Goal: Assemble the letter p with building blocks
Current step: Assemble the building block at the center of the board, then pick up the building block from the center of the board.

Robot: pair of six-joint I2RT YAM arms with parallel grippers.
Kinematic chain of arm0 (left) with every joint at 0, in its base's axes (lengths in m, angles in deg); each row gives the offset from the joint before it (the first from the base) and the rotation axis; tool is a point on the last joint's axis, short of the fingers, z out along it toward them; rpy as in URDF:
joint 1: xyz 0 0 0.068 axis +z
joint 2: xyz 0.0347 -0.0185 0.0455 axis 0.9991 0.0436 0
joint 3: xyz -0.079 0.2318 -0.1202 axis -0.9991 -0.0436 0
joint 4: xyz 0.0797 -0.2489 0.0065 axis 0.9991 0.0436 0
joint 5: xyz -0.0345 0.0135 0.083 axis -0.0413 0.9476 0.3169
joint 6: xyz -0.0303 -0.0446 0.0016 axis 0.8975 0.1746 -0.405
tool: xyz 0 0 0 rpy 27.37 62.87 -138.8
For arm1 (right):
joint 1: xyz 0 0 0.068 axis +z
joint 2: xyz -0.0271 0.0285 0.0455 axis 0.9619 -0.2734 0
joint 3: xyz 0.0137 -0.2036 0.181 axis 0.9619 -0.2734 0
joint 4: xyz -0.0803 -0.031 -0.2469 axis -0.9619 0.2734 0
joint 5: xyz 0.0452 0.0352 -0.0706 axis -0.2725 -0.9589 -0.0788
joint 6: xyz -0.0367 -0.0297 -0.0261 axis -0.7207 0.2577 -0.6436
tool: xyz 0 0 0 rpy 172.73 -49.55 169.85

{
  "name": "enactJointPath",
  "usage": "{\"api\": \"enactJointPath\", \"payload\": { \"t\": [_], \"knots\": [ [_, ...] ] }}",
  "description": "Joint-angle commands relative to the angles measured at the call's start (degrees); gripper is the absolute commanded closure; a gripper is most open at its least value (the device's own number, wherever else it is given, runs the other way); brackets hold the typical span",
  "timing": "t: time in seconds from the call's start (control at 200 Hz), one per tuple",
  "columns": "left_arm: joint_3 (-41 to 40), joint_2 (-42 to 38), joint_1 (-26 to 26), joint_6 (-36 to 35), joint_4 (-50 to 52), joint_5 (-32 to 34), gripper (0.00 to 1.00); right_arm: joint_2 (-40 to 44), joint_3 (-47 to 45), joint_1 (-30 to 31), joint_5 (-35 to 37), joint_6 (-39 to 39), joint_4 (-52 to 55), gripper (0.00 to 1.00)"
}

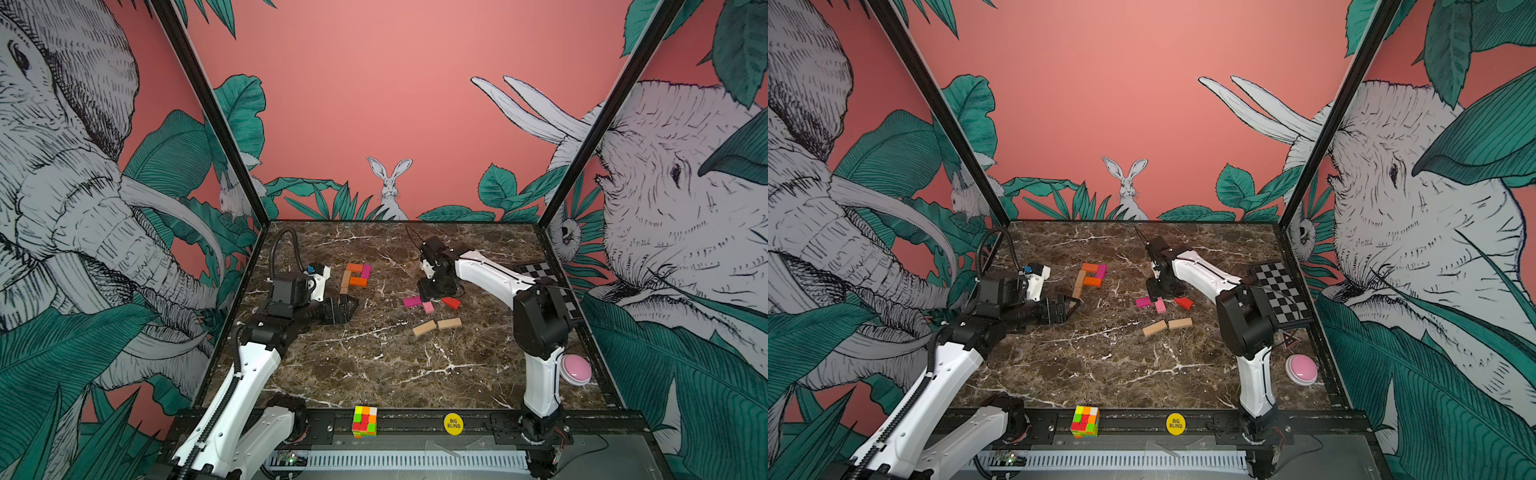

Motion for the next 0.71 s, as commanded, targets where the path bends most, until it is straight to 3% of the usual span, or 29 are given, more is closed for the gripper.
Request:
{"api": "enactJointPath", "payload": {
  "t": [0.0, 0.145, 0.19, 0.47, 0.7],
  "knots": [
    [0.20, 2.70, -2.26, 1.90, -2.37, -3.08, 0.03, 6.62, -1.95, -0.14, 3.02, -0.35, 0.15, 0.31],
    [5.63, 9.26, -12.96, -2.03, 1.76, 5.32, 0.06, 17.46, -8.84, -1.57, 4.82, 0.22, -4.23, 0.18],
    [7.54, 12.29, -15.86, -2.98, 2.79, 6.30, 0.07, 21.86, -11.83, -2.51, 4.69, 0.61, -6.05, 0.02],
    [21.01, 33.68, -34.42, -13.60, 11.80, 17.52, 0.10, 43.44, -30.61, -10.84, 4.13, 2.49, -12.01, 0.02],
    [24.60, 44.13, -40.35, -19.76, 10.58, 21.18, 0.15, 53.49, -38.02, -14.03, 2.74, 1.09, -9.43, 0.02]
  ]
}}
